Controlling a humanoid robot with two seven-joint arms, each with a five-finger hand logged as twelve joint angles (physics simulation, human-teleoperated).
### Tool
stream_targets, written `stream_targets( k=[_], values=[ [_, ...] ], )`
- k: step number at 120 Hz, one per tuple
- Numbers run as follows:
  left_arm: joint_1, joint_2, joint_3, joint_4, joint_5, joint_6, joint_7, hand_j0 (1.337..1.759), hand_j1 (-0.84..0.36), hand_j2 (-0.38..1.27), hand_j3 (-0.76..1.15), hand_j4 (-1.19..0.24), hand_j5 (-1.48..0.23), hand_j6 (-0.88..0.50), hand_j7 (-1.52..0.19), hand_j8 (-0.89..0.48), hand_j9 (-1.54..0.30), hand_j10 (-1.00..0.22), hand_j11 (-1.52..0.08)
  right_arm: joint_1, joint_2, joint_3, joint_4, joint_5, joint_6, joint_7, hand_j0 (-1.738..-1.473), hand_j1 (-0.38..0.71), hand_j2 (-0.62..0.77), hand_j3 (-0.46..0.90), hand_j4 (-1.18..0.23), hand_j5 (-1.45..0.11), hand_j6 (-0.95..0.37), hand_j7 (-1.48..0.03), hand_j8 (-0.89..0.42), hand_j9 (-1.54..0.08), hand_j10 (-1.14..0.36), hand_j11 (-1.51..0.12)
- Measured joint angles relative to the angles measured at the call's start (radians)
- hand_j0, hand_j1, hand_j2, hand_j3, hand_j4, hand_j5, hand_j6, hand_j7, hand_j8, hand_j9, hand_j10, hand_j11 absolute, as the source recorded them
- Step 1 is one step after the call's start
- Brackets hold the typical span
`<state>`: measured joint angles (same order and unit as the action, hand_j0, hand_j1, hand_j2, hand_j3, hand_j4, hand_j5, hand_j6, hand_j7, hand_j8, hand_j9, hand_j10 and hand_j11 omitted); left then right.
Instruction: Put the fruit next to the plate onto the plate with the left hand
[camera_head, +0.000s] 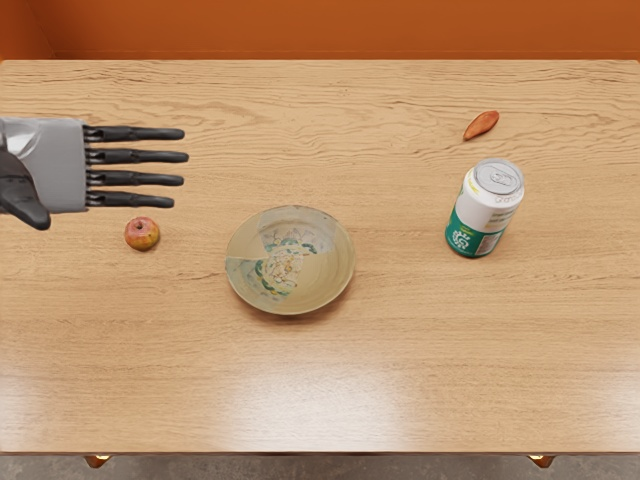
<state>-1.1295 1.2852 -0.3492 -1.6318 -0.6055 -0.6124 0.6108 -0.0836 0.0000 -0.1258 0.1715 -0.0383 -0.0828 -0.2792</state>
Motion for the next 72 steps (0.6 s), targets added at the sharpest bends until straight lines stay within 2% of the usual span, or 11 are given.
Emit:
stream_targets(
  k=[31, 45, 58, 72],
  values=[
    [0.000, 0.000, -0.011, -0.007, -0.005, 0.000, 0.000, 1.658, 0.33, 0.00, 0.00, 0.00, -0.01, 0.00, -0.01, 0.00, -0.01, -0.01, -0.01, 0.001, 0.000, -0.003, 0.007, -0.001, 0.027, 0.000, -1.658, -0.35, 0.00, 0.00, 0.00, 0.00, 0.00, 0.00, 0.00, 0.00, 0.00, 0.00],
    [0.000, -0.010, -0.052, -0.013, 0.018, 0.000, 0.000, 1.658, 0.33, 0.00, 0.00, 0.00, -0.01, 0.00, -0.01, -0.01, -0.01, -0.01, -0.01, 0.001, 0.000, -0.003, 0.008, -0.001, 0.034, 0.000, -1.658, -0.35, 0.00, 0.00, 0.00, 0.00, 0.00, 0.00, 0.00, 0.00, 0.00, 0.00],
    [-0.069, -0.016, -0.086, -0.026, 0.205, 0.000, 0.000, 1.658, 0.32, 0.00, 0.00, -0.02, -0.03, -0.02, -0.03, -0.02, -0.03, -0.02, -0.03, 0.001, 0.000, -0.002, 0.008, -0.002, 0.037, 0.000, -1.658, -0.35, 0.00, 0.00, 0.00, 0.00, 0.00, 0.00, 0.00, 0.00, 0.00, 0.00],
    [-0.080, -0.108, -0.102, -0.077, 0.479, 0.018, 0.000, 1.658, 0.31, 0.01, 0.00, -0.03, -0.04, -0.03, -0.04, -0.03, -0.04, -0.03, -0.04, 0.002, 0.000, -0.001, 0.007, -0.002, 0.038, 0.000, -1.658, -0.35, 0.00, 0.00, 0.00, 0.00, 0.00, 0.00, 0.00, 0.00, 0.00, 0.00]
  ],
)
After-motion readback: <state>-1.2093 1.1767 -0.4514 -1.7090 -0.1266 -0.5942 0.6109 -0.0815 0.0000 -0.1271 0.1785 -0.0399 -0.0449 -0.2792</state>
